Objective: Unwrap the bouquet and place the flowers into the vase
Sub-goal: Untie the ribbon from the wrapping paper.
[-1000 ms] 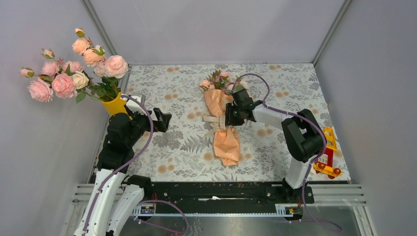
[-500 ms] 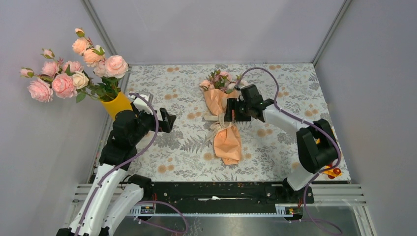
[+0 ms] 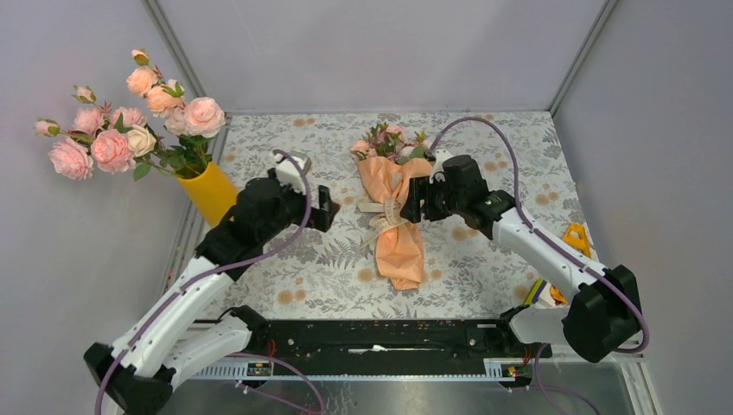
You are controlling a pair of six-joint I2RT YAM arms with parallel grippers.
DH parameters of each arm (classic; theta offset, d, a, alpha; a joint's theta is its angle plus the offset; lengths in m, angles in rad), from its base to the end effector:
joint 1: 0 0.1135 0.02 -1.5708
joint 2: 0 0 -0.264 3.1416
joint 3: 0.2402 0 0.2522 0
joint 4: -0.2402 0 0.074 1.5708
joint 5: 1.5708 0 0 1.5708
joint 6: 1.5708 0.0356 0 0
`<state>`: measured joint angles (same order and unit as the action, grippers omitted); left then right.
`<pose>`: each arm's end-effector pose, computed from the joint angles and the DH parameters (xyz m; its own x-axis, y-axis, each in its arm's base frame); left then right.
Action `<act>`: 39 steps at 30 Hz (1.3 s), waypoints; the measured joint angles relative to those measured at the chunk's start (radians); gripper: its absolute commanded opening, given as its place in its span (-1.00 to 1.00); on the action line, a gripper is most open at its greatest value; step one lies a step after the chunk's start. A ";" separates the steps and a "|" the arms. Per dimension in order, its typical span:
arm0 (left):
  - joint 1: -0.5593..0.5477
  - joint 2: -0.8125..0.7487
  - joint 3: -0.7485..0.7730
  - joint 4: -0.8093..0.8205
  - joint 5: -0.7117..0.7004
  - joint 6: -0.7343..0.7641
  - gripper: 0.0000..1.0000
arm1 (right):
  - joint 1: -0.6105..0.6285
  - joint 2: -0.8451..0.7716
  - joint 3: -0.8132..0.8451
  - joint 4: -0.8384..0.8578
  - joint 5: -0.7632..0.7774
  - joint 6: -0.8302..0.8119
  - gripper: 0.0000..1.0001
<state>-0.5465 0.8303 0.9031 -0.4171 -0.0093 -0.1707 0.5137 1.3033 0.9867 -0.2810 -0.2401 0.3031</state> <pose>0.1582 -0.0959 0.3490 -0.3712 0.0270 -0.9282 0.4558 0.8762 -0.1568 0.2497 0.1506 0.2878 -0.6613 -0.0402 -0.7491 -0.4727 0.7977 0.3745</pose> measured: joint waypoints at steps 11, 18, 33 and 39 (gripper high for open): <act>-0.129 0.141 -0.041 0.113 0.071 -0.045 0.98 | 0.150 0.113 -0.039 0.016 0.111 0.040 0.30; -0.129 0.140 0.050 -0.039 0.134 0.031 0.98 | 0.171 0.229 0.052 -0.017 0.182 0.060 0.18; -0.067 0.109 0.050 -0.080 0.134 0.103 0.98 | 0.173 0.305 0.152 -0.081 0.292 0.058 -0.58; -0.029 0.098 0.034 -0.074 0.143 0.102 0.98 | 0.173 0.305 0.185 -0.132 0.322 0.039 -1.00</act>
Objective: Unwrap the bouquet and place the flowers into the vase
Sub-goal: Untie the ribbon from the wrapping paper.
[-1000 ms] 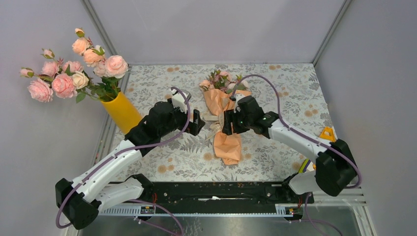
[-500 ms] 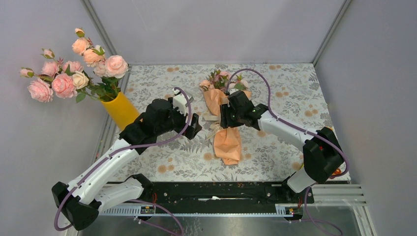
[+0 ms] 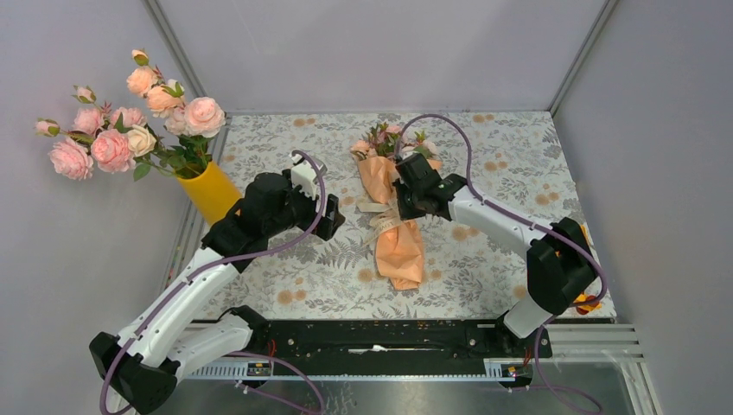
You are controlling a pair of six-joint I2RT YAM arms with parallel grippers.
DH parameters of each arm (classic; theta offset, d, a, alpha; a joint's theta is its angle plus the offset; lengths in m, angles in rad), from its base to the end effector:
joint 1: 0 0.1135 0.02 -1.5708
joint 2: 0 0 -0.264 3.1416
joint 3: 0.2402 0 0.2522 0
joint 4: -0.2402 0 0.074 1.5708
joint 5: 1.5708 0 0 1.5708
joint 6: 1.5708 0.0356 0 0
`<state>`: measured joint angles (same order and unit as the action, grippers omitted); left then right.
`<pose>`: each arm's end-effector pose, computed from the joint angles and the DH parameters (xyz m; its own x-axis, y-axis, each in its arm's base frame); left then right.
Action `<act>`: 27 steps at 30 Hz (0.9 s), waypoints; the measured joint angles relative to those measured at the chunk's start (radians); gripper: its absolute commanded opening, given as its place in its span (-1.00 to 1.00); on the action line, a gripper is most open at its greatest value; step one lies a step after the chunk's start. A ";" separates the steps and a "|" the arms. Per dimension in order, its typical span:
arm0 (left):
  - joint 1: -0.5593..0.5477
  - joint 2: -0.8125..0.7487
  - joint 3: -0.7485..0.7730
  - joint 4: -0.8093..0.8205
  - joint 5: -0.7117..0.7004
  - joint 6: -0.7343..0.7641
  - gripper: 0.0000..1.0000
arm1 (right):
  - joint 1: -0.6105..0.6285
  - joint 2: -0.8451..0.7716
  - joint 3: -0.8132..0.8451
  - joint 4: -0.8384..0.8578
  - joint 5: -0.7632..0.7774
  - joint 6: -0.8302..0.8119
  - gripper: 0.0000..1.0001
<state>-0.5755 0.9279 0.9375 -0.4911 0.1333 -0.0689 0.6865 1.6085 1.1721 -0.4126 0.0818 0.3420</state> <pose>0.1677 -0.1144 0.3365 -0.4315 0.1986 -0.8800 0.6100 0.7829 -0.1224 0.2723 0.2194 0.2460 -0.7448 -0.1782 -0.6430 -0.3611 0.9180 0.1638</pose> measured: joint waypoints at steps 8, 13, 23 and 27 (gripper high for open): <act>0.016 -0.005 -0.019 0.024 0.017 -0.019 0.98 | -0.049 0.102 0.211 -0.056 0.056 -0.086 -0.58; 0.019 -0.005 -0.039 0.047 0.041 -0.065 0.98 | -0.124 0.198 0.303 -0.080 0.060 -0.141 -0.10; 0.018 0.003 -0.312 0.406 0.188 -0.354 0.98 | -0.152 0.126 0.254 -0.103 0.028 -0.169 0.44; 0.011 0.072 -0.408 0.542 0.213 -0.423 0.88 | -0.160 -0.035 0.137 -0.107 0.019 -0.165 0.51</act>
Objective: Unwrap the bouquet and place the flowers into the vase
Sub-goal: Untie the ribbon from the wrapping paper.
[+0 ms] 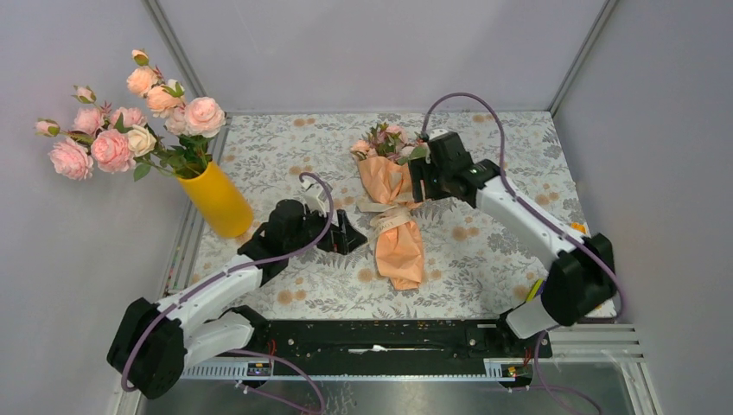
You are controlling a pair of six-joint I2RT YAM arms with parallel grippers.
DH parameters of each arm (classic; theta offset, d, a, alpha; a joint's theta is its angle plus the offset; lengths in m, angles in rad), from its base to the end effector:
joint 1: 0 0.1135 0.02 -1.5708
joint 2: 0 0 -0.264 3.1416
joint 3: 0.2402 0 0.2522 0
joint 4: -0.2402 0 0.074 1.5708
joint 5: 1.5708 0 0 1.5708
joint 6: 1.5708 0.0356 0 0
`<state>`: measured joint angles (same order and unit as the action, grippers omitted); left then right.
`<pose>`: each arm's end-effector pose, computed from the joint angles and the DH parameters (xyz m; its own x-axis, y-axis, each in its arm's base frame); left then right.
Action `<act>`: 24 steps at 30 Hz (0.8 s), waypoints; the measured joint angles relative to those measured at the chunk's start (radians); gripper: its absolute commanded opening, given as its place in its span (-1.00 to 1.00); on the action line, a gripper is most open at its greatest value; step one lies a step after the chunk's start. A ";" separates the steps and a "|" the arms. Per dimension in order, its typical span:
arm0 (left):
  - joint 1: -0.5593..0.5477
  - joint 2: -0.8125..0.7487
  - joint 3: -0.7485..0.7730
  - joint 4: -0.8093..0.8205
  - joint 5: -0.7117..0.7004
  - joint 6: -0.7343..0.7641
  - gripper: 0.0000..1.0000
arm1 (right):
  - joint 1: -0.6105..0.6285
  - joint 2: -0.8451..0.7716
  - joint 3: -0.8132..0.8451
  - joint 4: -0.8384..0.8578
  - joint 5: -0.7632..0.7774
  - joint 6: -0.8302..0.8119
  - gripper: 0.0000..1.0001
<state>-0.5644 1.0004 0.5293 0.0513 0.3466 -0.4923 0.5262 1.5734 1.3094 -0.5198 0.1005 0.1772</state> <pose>0.1803 -0.1285 0.2342 -0.6651 -0.1050 -0.7393 0.5116 0.6571 -0.5536 0.3047 0.1729 0.2942 -0.6782 -0.1911 -0.7096 -0.3238 0.9445 0.0551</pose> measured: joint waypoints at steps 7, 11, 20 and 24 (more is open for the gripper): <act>-0.049 0.117 -0.066 0.116 -0.058 0.026 0.71 | -0.008 -0.279 -0.217 0.016 -0.032 0.029 0.60; -0.132 0.183 -0.067 0.151 -0.146 0.100 0.37 | -0.008 -0.376 -0.304 0.020 -0.043 0.056 0.63; -0.173 0.347 -0.068 0.257 -0.293 0.157 0.33 | -0.008 -0.485 -0.333 0.041 -0.051 0.090 0.65; -0.208 0.423 -0.058 0.293 -0.293 0.156 0.27 | -0.009 -0.496 -0.333 0.043 -0.059 0.097 0.66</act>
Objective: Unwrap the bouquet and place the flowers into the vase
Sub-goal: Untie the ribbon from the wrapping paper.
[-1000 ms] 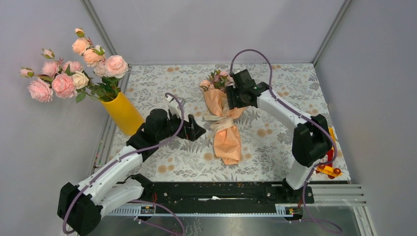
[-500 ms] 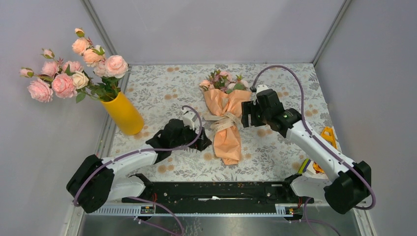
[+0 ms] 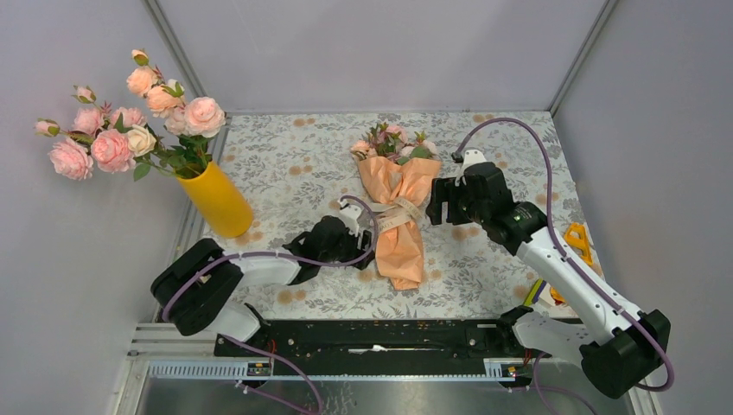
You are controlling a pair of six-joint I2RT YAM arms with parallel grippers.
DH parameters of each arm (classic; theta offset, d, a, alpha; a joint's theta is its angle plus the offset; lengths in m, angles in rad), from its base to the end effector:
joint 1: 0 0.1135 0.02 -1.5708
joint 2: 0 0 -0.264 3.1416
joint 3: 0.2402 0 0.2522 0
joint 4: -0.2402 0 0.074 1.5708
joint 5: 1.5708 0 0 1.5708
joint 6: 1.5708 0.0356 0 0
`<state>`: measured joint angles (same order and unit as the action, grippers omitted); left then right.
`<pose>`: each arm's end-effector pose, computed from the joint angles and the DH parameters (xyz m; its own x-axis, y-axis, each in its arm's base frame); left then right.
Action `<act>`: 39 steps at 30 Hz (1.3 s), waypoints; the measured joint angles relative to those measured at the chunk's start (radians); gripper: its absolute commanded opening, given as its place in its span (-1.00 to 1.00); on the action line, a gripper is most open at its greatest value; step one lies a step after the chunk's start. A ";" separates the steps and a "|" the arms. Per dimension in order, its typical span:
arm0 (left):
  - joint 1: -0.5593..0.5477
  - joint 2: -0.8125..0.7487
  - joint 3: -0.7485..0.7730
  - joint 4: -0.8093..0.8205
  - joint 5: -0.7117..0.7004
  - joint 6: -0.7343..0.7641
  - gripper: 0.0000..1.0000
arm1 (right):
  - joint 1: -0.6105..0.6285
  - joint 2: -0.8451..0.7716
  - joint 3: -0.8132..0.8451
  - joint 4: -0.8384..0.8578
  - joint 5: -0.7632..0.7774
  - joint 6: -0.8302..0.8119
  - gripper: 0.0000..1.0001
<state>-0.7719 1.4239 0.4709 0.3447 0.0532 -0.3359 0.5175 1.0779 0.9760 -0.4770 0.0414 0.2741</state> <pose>0.1865 -0.1841 0.1471 -0.6265 0.1505 -0.7647 0.5521 0.7782 -0.2992 0.2063 0.1158 0.3209 -0.5834 -0.0209 -0.8119 -0.3181 0.9257 0.2048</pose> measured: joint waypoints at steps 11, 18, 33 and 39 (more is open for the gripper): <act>-0.032 0.063 0.043 0.033 -0.053 -0.020 -1.00 | 0.000 -0.035 -0.011 -0.010 -0.002 0.022 0.59; -0.117 -0.163 0.051 0.005 -0.163 -0.055 -1.00 | -0.002 -0.070 -0.074 0.039 -0.108 0.080 0.54; -0.237 -0.133 0.173 -0.055 -0.094 -0.089 -0.14 | -0.002 -0.082 -0.250 0.157 -0.216 0.317 0.48; -0.186 -0.199 0.171 -0.164 -0.133 -0.117 0.54 | -0.002 -0.111 -0.350 0.227 -0.264 0.436 0.41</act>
<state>-0.9577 1.2251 0.6422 0.1810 -0.0795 -0.4526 0.5159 0.9668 0.6262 -0.2497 -0.2230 0.7105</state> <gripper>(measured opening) 0.692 0.720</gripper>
